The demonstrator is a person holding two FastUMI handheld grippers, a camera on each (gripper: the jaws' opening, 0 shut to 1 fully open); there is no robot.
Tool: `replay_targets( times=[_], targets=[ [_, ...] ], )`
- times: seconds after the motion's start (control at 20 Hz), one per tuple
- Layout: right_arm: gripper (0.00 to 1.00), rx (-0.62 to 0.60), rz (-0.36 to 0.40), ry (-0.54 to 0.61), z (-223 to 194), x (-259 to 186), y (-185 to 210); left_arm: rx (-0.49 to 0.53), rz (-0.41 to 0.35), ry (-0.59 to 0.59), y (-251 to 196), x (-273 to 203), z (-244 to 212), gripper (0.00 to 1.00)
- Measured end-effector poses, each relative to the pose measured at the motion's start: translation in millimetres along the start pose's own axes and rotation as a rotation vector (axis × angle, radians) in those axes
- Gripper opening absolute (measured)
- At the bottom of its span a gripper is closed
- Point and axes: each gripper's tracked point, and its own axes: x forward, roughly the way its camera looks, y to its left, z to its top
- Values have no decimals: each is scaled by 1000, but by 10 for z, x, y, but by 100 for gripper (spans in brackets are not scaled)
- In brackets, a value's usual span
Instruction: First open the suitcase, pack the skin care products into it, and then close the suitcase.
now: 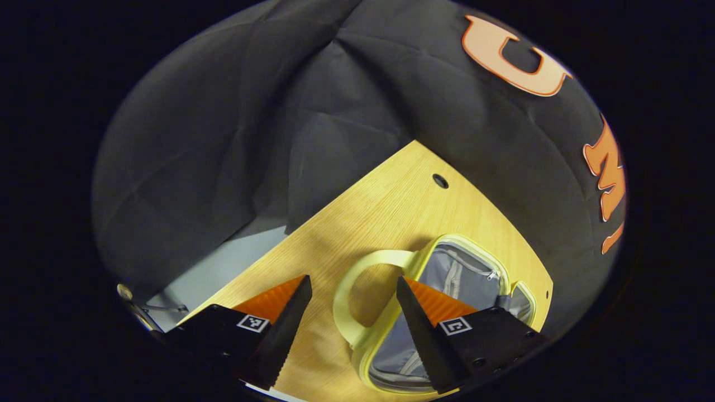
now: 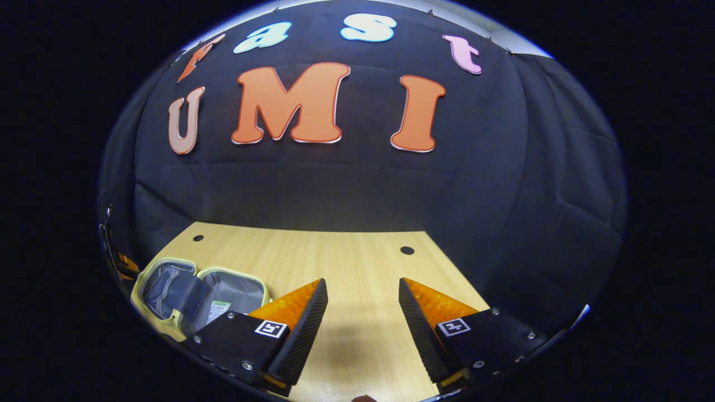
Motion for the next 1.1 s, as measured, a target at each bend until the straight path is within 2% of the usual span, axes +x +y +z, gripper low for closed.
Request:
replay_targets(
  times=[0.1, 0.2, 0.25, 0.4, 0.45, 0.5, 0.55, 0.7, 0.75, 0.9, 0.95, 1.1],
  targets=[
    [83, -22, -33, -26, 108, -55, -145, -8, -2, 54, 94, 166, -57, 84],
    [83, -48, -48, -41, 194, -123, -230, -6, -21, 112, 72, 253, -162, 84],
    [83, -53, -55, -53, 236, -158, -257, -12, -29, 154, 72, 371, -245, 79],
    [84, -26, -62, -51, 217, -205, -334, 28, -15, 175, 79, 456, -254, 18],
    [85, -27, -71, -52, 198, -219, -388, 40, -19, 161, 64, 426, -240, 18],
    [85, -28, -78, -57, 207, -238, -425, 51, -32, 135, 12, 380, -180, 13],
    [85, -29, -89, -63, 210, -245, -473, 78, -52, 100, -54, 306, -103, 13],
    [86, -56, -116, -79, 217, -231, -680, 184, -48, -65, -285, -153, 216, 12],
    [86, -54, -110, -87, 237, -217, -715, 206, -37, -98, -355, -282, 281, 12],
    [87, -38, -74, -101, 269, -123, -783, 302, -12, -316, -833, -969, 526, 12],
    [86, -26, -51, -95, 249, -95, -783, 320, 18, -342, -896, -1088, 527, 12],
    [87, -14, -29, -108, 240, -83, -854, 353, 11, -391, -1253, -1408, 506, 12]
  ],
)
